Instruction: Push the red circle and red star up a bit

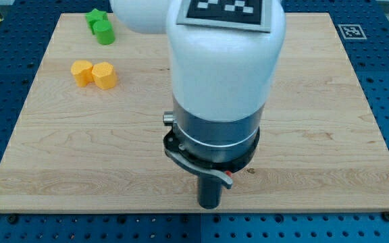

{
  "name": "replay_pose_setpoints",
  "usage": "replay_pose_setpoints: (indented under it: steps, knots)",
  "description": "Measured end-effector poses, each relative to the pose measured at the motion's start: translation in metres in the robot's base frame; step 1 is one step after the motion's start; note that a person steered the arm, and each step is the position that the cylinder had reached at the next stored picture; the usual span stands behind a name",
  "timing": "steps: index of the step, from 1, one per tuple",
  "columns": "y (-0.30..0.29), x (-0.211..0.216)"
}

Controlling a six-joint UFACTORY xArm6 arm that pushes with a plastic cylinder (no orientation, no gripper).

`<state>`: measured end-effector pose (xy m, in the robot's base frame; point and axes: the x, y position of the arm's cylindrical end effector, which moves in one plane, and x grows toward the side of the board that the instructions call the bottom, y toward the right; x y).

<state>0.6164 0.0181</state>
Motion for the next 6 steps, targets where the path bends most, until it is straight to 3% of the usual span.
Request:
replay_pose_setpoints:
  steps: [2, 6]
  knots:
    - [0.01, -0.001]
    - [0.013, -0.045]
